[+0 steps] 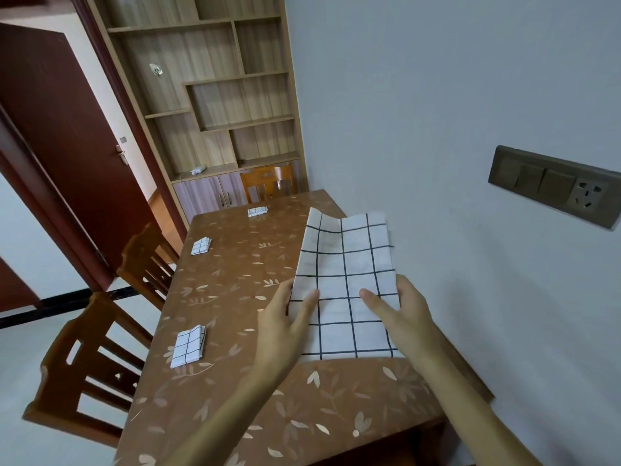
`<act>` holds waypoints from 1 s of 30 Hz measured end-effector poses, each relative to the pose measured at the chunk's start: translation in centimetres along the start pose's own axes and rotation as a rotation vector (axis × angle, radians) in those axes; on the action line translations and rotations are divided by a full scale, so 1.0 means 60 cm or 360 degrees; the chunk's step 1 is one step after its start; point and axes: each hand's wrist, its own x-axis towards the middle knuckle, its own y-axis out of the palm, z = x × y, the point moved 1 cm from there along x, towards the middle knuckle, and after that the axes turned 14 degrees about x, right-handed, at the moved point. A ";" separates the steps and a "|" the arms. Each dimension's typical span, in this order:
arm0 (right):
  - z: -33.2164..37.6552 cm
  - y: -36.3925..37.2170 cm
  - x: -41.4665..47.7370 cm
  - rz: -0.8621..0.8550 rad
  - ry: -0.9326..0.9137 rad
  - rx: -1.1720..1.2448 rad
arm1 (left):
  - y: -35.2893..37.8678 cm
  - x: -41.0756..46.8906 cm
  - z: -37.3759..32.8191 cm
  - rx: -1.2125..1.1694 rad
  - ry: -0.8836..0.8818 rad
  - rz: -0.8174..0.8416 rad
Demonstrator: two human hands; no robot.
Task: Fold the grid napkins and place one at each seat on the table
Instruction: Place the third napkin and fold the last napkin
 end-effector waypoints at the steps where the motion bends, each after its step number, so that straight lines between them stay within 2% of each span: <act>1: -0.002 0.001 0.001 -0.0059 -0.0045 -0.0002 | 0.000 -0.002 0.002 0.0051 -0.0014 -0.0003; 8: -0.019 0.008 0.002 -0.0095 -0.0155 0.0016 | -0.009 0.013 0.018 0.0039 -0.0107 -0.0002; 12: -0.019 0.002 0.005 0.0044 -0.0067 0.0001 | -0.021 0.020 0.029 -0.0018 -0.0054 0.0180; 17: -0.010 -0.011 0.010 0.0153 0.0003 -0.0041 | -0.036 0.032 0.025 -0.0233 -0.0165 0.0313; 25: 0.007 -0.035 0.014 0.0209 0.0193 0.0265 | -0.058 0.043 0.033 -0.0298 -0.0263 0.0570; 30: 0.016 -0.046 0.010 0.0218 0.0313 0.0481 | -0.073 0.048 0.029 -0.0498 -0.0309 0.0635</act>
